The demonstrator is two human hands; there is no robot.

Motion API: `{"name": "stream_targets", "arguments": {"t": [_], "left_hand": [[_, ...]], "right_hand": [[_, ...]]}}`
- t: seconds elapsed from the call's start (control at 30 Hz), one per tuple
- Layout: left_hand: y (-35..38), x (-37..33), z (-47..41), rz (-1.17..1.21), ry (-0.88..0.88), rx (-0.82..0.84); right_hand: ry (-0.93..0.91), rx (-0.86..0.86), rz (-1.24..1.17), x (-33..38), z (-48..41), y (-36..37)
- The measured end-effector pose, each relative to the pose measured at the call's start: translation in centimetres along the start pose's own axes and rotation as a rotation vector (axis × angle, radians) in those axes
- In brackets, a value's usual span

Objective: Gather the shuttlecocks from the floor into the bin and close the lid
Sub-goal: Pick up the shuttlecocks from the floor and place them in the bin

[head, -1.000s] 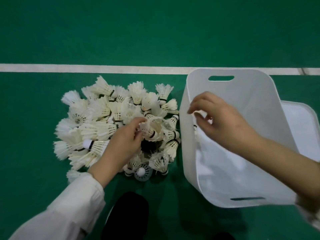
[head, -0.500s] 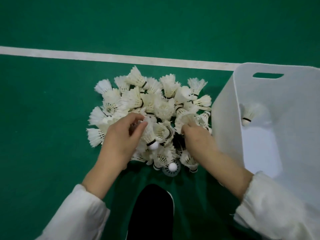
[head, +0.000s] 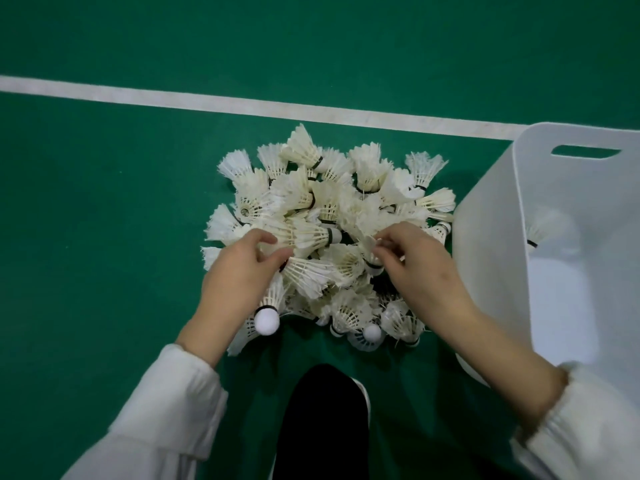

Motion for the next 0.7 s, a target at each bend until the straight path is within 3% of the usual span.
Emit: {"name": "stream_targets", "arguments": {"t": [0.13,0.3,0.43,0.53,0.7], "left_hand": [[0.8,-1.4,0.0,-0.034,0.022,0.002],[0.0,-3.8,-0.1,0.005,0.112,-0.122],[2.0,-3.4,-2.0,-0.029,-0.005,-0.039],[2.6,-3.0,-2.8,-0.086,-0.098,-0.082],[2.4,-2.8,-2.7,-0.091,-0.117,-0.075]], "right_hand": [[-0.003,-0.010,-0.050,0.3,-0.2,-0.4],[0.024,-0.027,-0.073,-0.3,-0.4,-0.6],[0.033,0.003,-0.097,-0.8,-0.2,-0.2],[0.037,0.016,-0.119,-1.0,0.0,0.2],[0.042,0.012,-0.148,-1.3,0.1,0.0]]}}
Point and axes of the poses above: each hand's wrist, its own z-axis away from the middle knuckle, its own y-axis out of the palm, x = y × z, the point moved 5 cm from there along -z, towards the middle knuckle, and after that the axes turned 7 degrees about x, right-handed, at the moved point
